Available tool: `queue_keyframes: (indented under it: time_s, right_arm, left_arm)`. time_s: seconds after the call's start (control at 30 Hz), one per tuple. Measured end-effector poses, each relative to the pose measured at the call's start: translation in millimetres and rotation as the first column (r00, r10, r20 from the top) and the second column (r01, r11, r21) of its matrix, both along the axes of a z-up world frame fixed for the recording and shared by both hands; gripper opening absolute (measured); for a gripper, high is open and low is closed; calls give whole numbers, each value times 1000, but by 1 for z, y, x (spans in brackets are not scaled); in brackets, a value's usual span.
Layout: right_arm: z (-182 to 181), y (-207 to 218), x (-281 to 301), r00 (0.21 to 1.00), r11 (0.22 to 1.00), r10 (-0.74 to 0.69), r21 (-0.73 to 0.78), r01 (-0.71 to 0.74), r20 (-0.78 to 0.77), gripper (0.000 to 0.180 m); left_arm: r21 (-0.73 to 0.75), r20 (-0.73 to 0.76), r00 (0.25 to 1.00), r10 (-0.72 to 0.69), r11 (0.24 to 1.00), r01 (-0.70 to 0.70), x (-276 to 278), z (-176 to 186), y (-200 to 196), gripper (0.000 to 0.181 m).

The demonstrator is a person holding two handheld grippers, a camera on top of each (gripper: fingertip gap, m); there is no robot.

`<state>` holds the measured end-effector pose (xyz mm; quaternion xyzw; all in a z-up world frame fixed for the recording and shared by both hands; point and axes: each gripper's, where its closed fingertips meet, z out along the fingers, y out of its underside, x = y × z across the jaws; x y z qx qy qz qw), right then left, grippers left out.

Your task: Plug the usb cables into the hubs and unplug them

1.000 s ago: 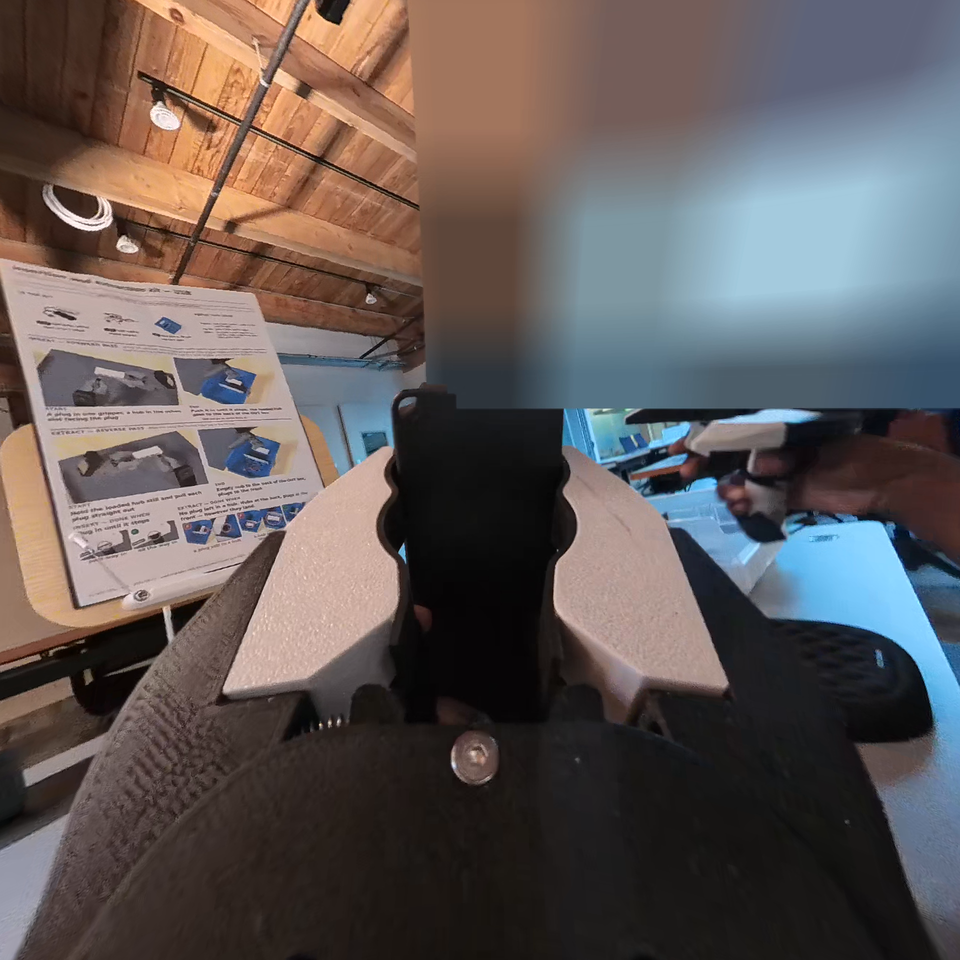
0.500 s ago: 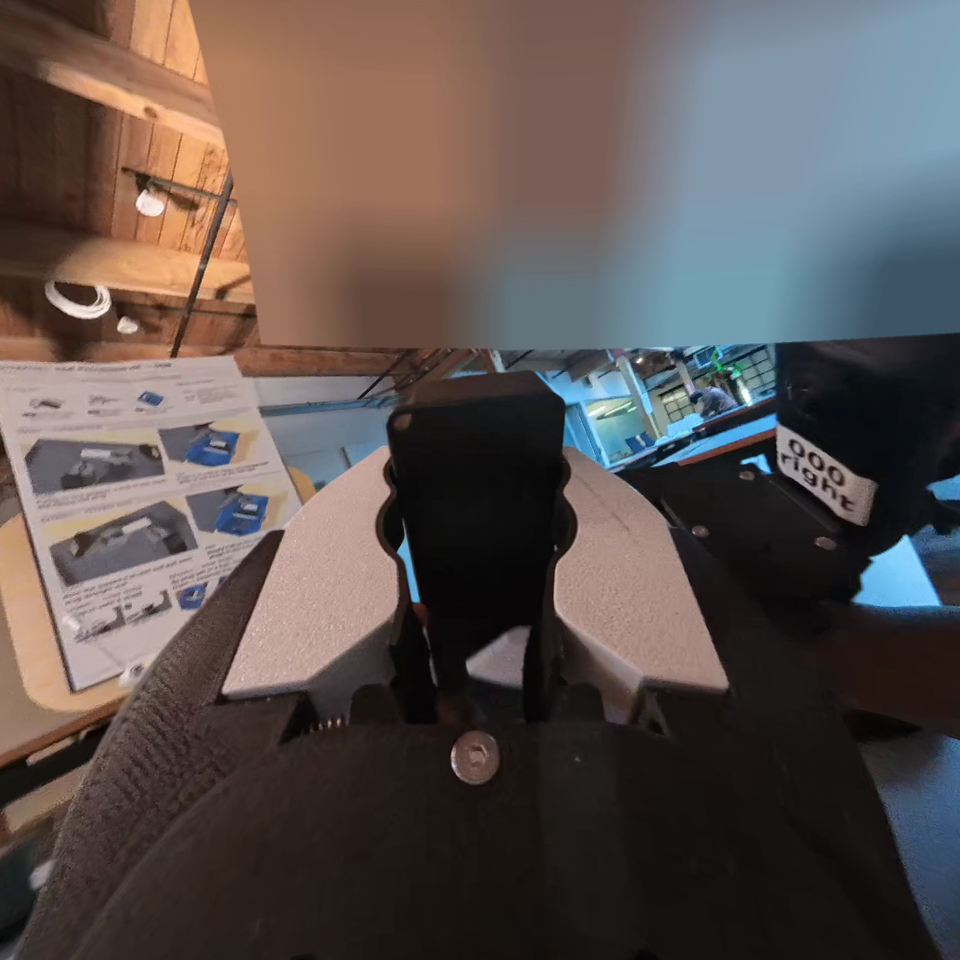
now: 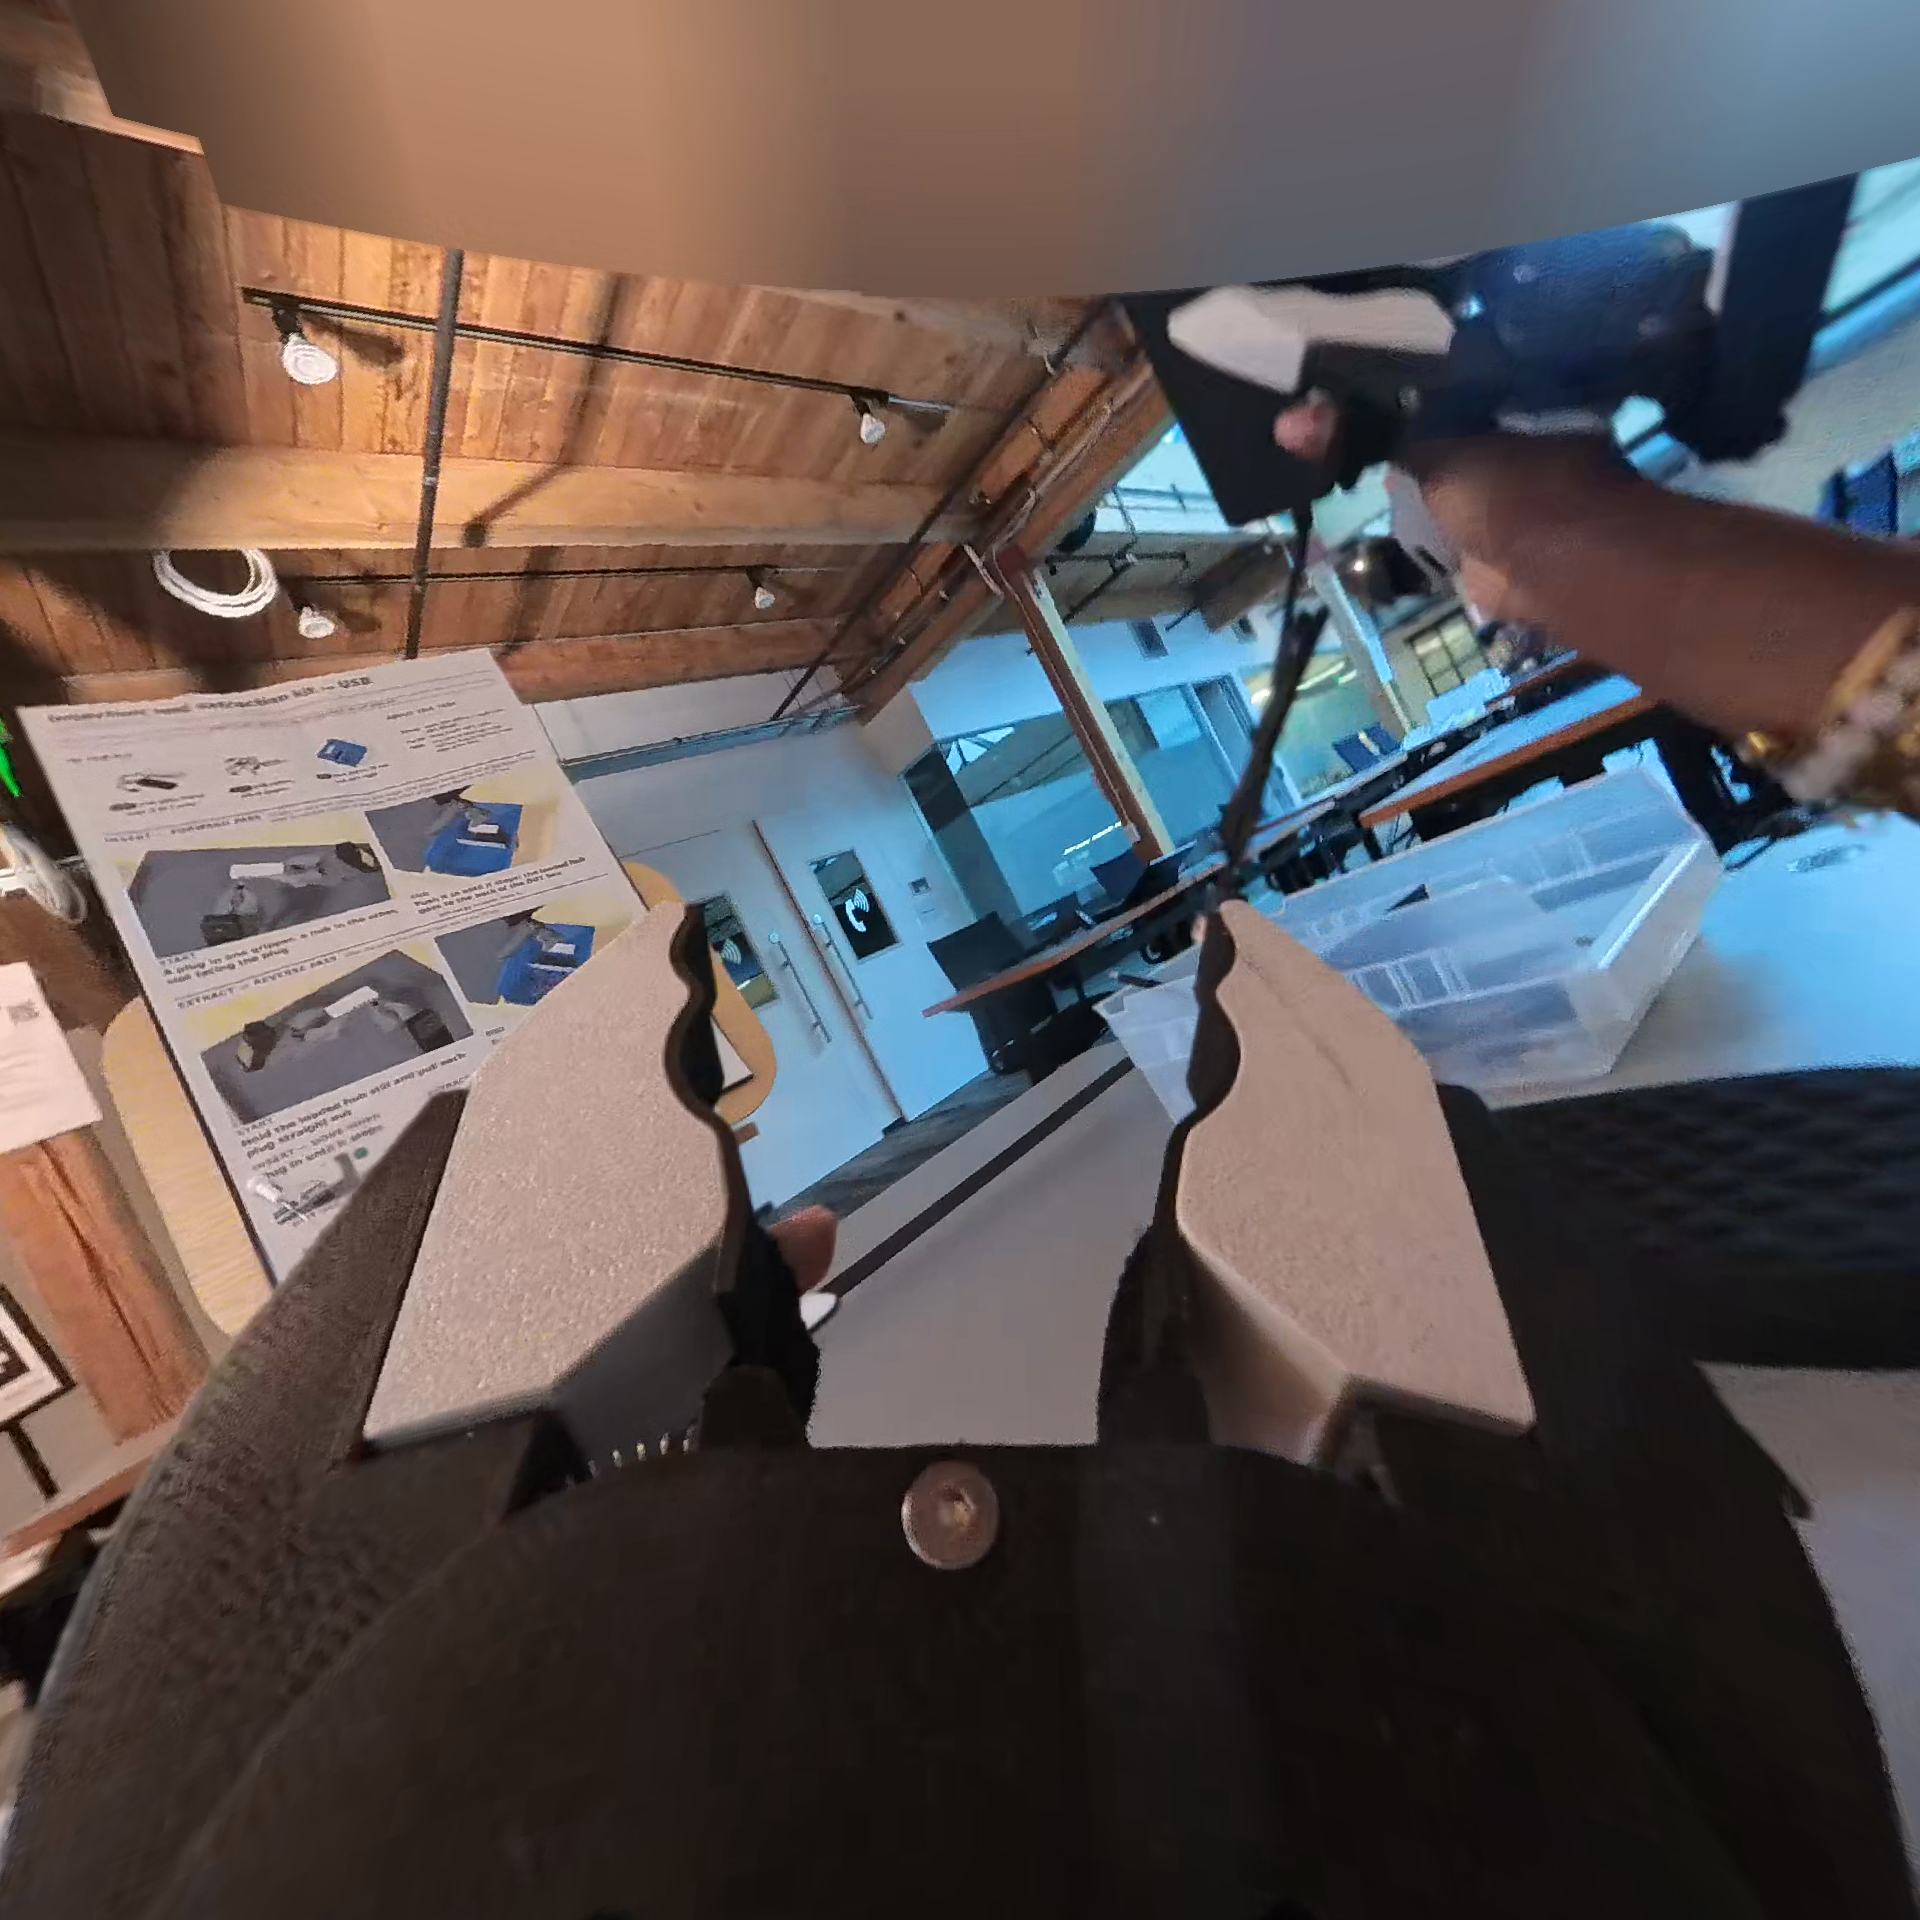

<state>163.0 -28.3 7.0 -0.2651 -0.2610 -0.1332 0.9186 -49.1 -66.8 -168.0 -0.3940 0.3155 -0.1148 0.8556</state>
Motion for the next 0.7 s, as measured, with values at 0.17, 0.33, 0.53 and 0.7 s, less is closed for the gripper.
queue_keyframes:
  time_s: [0.17,0.33,0.53,0.7]
  right_arm:
    - [19,47,64,996,999,46,-10,-47,-80,25]
    - [-22,116,105,987,983,130,-117,-141,-94,25]
    - [-126,194,117,987,854,39,-518,47,153,25]
    - [-215,212,113,908,568,153,-786,243,391,26]
  left_arm:
    - [24,-59,998,26,999,-25,6,-4,0,85]
    - [0,-23,1000,18,1000,-18,1,-2,3,83]
    - [-2,-61,997,38,999,-38,4,-7,7,79]
    - [-6,-48,999,26,1000,-26,3,-6,6,78]
